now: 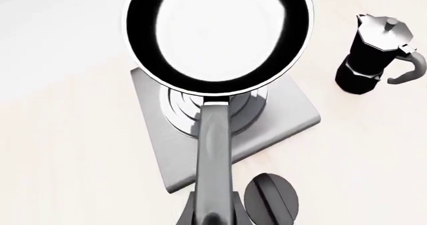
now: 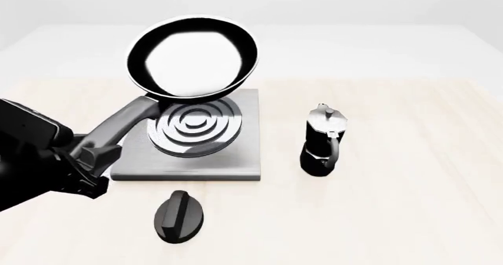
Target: Put the frying pan on the stove.
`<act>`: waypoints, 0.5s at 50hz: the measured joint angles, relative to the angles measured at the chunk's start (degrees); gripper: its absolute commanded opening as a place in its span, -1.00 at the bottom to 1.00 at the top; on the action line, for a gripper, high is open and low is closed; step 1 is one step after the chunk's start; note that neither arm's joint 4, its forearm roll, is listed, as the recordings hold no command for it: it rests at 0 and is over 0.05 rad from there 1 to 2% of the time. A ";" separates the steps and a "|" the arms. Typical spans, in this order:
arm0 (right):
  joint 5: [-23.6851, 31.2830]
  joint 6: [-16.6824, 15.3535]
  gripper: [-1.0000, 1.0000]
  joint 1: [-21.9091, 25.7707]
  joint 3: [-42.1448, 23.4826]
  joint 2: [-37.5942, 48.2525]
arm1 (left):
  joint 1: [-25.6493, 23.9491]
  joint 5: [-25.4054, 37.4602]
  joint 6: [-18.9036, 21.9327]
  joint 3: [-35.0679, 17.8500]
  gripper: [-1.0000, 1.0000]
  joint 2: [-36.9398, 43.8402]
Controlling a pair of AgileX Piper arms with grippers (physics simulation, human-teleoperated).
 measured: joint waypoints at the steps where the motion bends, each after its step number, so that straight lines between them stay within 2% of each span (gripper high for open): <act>1: 0.02 -0.02 1.00 0.02 -0.01 0.00 | 0.05 0.24 -0.05 0.13 -1.00 -0.33; 25: 0.47 -0.37 1.00 0.46 -0.44 0.00 | 0.84 1.68 -1.39 3.70 -1.00 -4.18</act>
